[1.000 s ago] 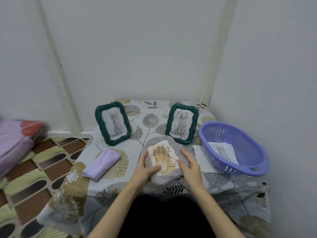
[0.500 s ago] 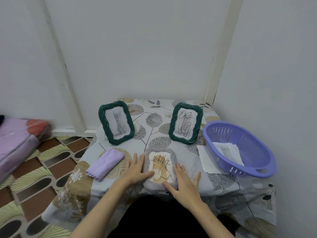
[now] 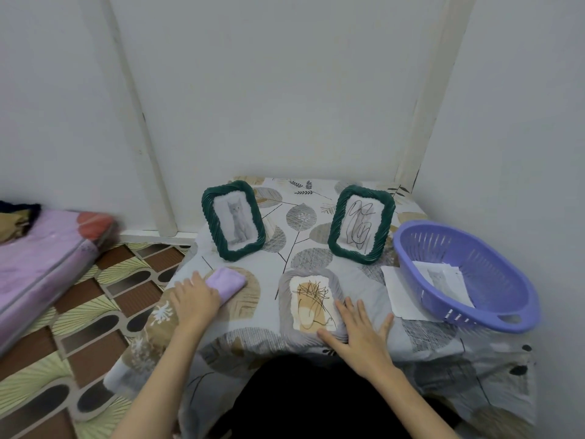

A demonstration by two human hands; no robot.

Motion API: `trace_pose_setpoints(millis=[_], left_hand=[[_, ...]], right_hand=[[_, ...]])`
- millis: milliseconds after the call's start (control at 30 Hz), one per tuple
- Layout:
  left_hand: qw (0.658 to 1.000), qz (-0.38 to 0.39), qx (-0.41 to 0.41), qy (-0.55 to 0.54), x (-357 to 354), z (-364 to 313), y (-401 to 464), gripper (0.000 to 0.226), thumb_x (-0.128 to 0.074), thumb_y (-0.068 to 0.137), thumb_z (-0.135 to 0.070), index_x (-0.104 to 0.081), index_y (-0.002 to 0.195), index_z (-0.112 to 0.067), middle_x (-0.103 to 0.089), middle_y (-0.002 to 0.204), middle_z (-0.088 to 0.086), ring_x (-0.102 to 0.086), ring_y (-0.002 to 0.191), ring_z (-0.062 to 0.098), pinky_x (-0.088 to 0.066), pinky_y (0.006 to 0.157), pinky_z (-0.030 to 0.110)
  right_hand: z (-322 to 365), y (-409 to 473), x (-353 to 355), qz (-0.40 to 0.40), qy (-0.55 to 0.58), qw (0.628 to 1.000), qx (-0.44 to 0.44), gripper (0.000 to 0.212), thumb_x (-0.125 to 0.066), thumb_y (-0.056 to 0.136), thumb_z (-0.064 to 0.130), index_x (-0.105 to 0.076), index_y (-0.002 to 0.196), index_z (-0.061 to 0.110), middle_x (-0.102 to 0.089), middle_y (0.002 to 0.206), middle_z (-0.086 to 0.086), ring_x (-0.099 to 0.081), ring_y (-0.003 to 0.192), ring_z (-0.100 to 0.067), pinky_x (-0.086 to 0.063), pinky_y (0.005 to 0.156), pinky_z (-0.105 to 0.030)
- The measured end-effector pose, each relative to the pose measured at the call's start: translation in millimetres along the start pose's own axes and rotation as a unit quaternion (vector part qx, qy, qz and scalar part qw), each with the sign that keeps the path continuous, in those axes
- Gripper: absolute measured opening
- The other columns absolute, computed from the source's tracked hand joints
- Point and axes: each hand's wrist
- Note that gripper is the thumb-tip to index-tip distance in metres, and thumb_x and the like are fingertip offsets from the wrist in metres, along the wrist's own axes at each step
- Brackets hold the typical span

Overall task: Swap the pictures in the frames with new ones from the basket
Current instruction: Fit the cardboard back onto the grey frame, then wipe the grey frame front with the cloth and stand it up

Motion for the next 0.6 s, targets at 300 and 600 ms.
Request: trace_pose_setpoints(millis=[300,600], left_hand=[[0.976,0.190,-0.041,-0.094,28,-7,2,0.015,-0.061,0.081,-0.016,-0.053,0.091,-0.009,-0.058,0.087,0.007,-0.054,0.076,0.018,-0.040,0.056,0.019],[0.720,0.325,-0.048,-0.611,25,-86,-74,0.022,-0.051,0.092,-0.010,-0.053,0.113,-0.008,-0.065,0.109,0.013,-0.064,0.091,0.023,-0.057,0.075,0.030]], right_hand=[[2,-1,6,0.023,0.037,0.999,-0.016,0.112,-0.006,0.048,0.095,-0.012,0.144,0.037,-0.003,0.156,0.009,0.007,0.143,-0.010,0.021,0.104,-0.059],[69,6,44,-0.002,0.697,0.704,-0.137,0.025,-0.058,0.089,0.025,-0.061,0.104,0.005,-0.068,0.089,-0.010,-0.065,0.072,-0.020,-0.051,0.064,-0.032]])
Point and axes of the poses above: each hand's wrist, its own y-axis towards the middle knuckle, its own x-axis out of the back of the hand, z = x × y
